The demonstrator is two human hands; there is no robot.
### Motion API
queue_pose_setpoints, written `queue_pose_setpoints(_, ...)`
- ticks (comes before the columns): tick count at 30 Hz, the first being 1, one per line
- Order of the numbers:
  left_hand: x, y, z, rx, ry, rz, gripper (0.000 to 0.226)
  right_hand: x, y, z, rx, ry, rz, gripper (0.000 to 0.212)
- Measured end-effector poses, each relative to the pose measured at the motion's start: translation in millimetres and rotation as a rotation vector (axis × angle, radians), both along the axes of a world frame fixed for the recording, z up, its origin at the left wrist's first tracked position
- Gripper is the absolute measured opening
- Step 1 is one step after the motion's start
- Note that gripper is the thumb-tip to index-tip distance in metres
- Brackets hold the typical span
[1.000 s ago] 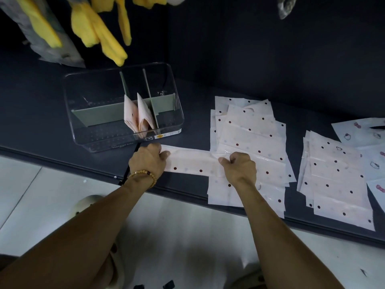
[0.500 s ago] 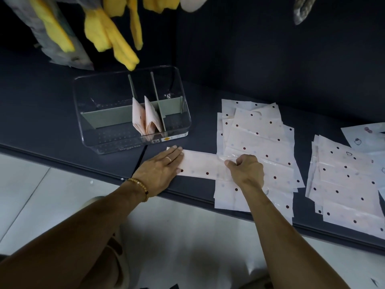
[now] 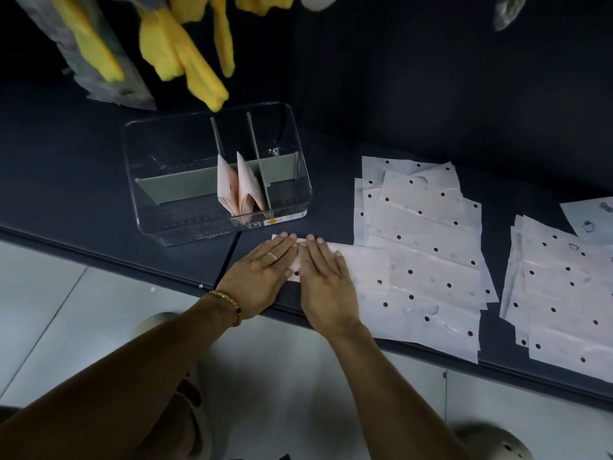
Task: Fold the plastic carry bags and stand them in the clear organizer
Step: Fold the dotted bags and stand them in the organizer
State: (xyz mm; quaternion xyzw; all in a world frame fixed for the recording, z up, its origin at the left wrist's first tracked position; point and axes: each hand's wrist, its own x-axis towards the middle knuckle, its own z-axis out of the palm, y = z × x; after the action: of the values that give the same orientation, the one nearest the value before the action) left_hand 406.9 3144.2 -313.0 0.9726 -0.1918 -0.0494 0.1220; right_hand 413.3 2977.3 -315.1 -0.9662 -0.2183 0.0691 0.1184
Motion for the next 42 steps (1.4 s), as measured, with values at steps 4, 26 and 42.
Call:
queue_pose_setpoints(4,1.8,1.5,-1.8,0.016,-0.002,-0.001,0.055,5.0,-47.8,0.7,-0.048,-0.041,-0.021,0.052)
queue_pose_setpoints(26,-82.6,-1.5,32.7,0.092,-0.118,-0.044,0.057,-52.1,-50.0,39.1,-0.049,-0.134,0.017,0.035)
queue_pose_setpoints(42,-37.7,-39.0,41.2,-0.547,0.3,0.553,0.02,-19.6,-40.1,48.1,0.565,0.372,-0.468,0.033)
